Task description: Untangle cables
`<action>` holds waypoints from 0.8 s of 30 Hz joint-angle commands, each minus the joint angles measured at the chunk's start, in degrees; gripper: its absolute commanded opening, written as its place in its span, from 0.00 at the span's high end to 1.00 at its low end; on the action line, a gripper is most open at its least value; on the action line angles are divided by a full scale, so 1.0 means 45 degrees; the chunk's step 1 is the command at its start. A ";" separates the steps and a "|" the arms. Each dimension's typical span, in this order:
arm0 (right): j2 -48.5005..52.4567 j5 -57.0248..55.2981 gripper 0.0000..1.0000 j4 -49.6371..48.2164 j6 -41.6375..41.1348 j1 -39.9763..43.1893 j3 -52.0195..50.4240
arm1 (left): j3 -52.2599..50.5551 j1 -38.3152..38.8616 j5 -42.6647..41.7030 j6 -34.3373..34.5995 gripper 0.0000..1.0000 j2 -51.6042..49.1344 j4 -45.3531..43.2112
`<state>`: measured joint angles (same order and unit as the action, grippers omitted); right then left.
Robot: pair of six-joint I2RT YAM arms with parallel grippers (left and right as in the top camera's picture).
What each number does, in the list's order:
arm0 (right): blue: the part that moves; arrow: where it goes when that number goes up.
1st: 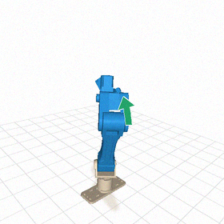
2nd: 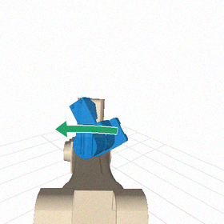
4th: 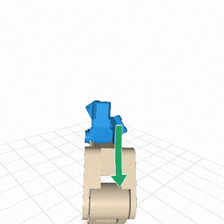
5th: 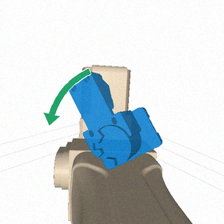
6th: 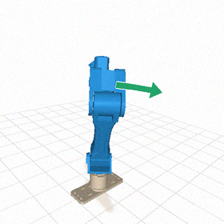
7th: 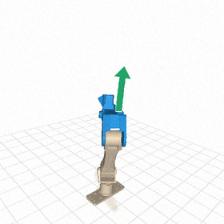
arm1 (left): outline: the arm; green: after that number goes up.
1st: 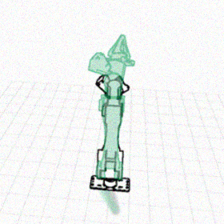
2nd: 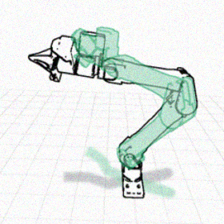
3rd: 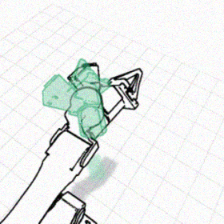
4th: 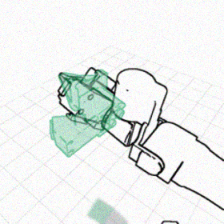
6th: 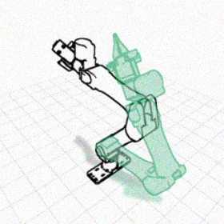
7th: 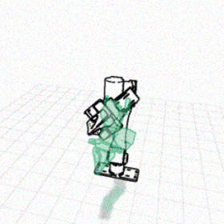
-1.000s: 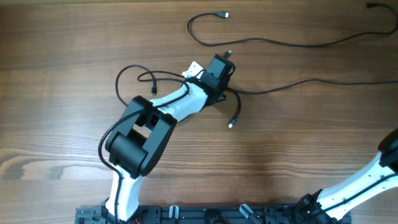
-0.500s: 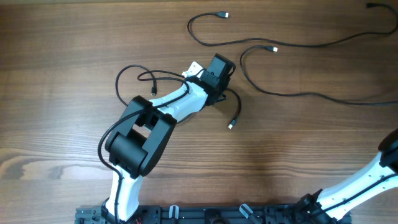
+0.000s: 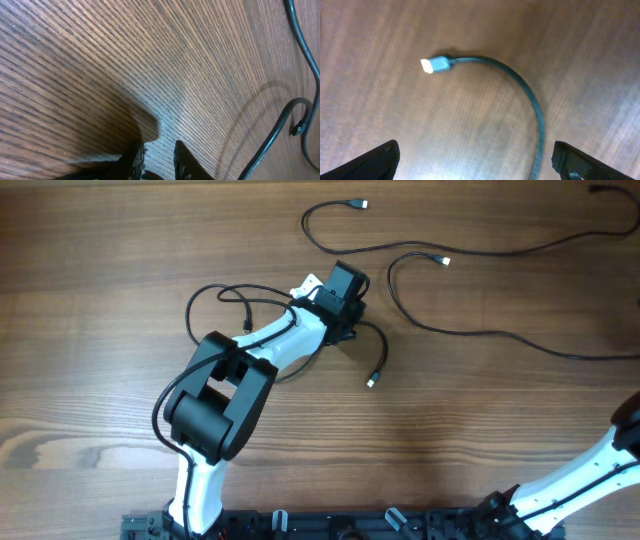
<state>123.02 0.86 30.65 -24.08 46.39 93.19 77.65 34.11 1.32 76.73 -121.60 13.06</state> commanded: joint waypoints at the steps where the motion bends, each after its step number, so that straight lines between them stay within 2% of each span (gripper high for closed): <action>1: -0.0767 0.0597 0.00 0.0763 0.0223 0.0413 0.0029 | -0.0209 -0.0010 -0.0277 -0.0928 0.79 -0.0117 0.0228; 4: -0.1525 0.0588 0.00 0.1341 0.0364 0.0583 0.0029 | -0.0209 0.0029 -0.0641 -0.1753 0.81 -0.0117 0.0369; 9: -0.3599 0.0588 0.00 0.1715 0.0364 0.0826 0.0029 | -0.0209 0.0053 -0.1015 -0.2025 0.66 -0.0034 0.0505; 10: -0.4187 0.0588 0.00 0.1807 0.0364 0.0879 0.0029 | -0.0209 0.0053 -0.1015 -0.2132 0.65 0.0024 0.0505; 12: -0.5557 0.0578 0.00 0.2157 0.0359 0.0937 0.0029 | -0.0209 0.0053 -0.1001 -0.2526 0.54 0.0243 0.0554; 14: -0.7004 0.0481 0.00 0.2623 0.0311 0.0962 0.0029 | -0.0209 0.0049 -0.0986 -0.2973 0.50 0.0636 0.0748; 18: -0.9549 0.0063 0.00 0.3487 0.0325 0.0957 0.0029 | -0.0209 0.0068 -0.0418 -0.3711 0.50 0.1477 0.1540; 21: -1.1890 0.0131 0.00 0.4532 0.0340 0.0957 0.0029 | -0.0209 0.0165 0.0831 -0.4391 0.50 0.2351 0.2725; 24: -1.3338 0.1069 0.00 0.5260 0.0889 0.0952 0.0029 | -0.0209 0.0131 0.1064 -0.5343 0.45 0.3079 0.3769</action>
<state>68.55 2.63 52.40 -23.20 50.57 93.17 77.03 34.54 1.87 59.11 -113.14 26.96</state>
